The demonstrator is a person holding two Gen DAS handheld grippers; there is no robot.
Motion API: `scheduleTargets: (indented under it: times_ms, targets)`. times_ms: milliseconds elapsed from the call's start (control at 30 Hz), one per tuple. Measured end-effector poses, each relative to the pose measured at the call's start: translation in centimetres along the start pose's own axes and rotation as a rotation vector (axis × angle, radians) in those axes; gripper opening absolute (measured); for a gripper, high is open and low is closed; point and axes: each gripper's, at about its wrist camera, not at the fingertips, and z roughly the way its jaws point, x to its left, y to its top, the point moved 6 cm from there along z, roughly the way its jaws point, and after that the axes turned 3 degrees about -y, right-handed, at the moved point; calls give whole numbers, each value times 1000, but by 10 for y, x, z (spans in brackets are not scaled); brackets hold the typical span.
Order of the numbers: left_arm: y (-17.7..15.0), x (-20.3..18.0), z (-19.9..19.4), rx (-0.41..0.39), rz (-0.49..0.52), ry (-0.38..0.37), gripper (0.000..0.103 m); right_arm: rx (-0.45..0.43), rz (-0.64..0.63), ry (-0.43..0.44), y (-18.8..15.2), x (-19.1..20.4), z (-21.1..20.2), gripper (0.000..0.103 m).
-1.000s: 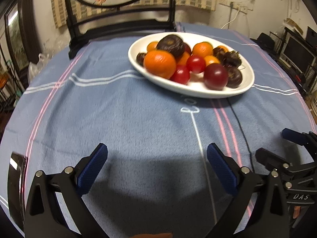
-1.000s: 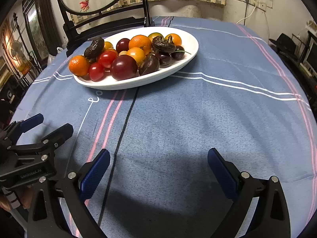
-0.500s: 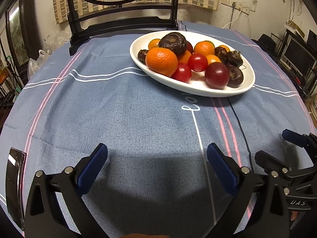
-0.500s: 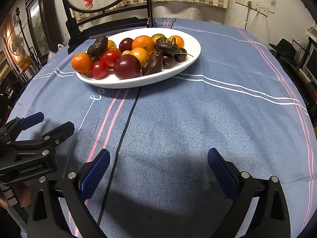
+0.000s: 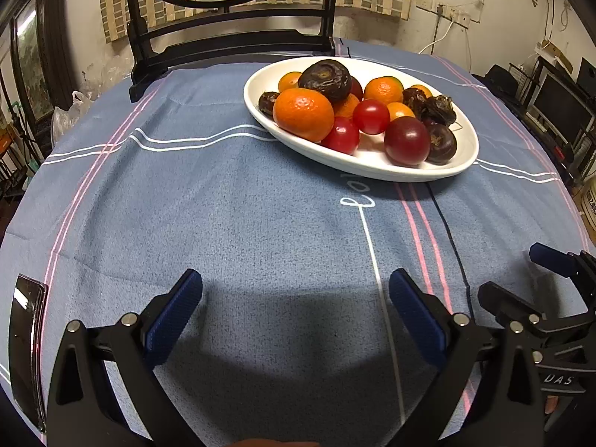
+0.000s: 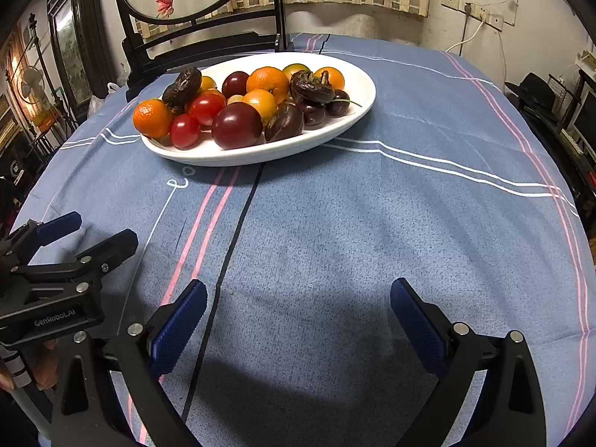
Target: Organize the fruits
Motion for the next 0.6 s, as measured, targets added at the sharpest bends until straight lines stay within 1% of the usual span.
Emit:
scheduleTargets:
  times_ms: [600]
  targets:
    - [1,0,0,0,1,-1,99,3,-8,-2,-2,2,0,100]
